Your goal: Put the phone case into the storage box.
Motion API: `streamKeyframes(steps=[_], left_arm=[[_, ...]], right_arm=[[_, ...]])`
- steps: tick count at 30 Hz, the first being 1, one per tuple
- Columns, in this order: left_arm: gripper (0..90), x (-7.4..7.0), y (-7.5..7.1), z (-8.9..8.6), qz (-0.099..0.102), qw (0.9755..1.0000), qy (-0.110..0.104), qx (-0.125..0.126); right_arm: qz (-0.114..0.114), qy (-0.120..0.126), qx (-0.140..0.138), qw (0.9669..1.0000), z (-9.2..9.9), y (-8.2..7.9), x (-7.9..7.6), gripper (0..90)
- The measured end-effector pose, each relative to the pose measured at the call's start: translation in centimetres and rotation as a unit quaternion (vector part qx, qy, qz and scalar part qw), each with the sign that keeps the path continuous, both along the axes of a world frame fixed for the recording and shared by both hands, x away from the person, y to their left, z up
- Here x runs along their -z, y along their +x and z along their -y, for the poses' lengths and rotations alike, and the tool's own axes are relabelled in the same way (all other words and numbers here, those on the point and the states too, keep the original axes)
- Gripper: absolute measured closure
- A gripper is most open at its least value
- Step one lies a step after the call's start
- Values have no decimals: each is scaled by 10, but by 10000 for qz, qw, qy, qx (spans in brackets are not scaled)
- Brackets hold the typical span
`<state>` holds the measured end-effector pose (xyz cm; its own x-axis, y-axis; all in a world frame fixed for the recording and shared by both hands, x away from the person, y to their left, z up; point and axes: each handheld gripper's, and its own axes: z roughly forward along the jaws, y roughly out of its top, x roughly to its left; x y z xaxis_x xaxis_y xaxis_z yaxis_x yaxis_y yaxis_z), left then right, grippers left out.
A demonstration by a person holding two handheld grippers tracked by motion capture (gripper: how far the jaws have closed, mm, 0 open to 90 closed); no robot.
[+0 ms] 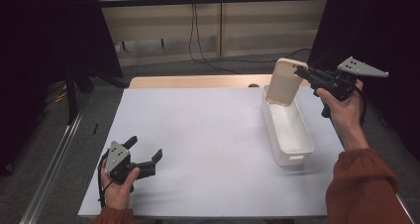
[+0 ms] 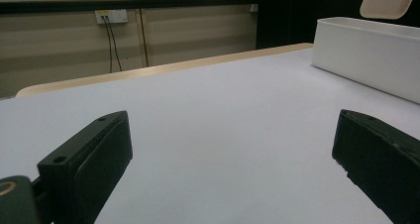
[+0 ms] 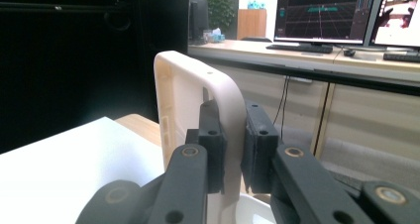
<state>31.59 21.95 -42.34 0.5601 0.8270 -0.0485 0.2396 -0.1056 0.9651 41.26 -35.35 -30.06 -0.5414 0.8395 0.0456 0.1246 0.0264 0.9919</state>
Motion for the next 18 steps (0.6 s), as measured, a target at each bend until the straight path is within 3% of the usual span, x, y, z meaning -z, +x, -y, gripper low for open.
streamKeyframes(steps=[18], left_arm=[[23, 0, 1, 0, 8, 10000, 38, -15]], right_arm=[[-186, -151, 257, 9994, 9, 23, 24, 809]])
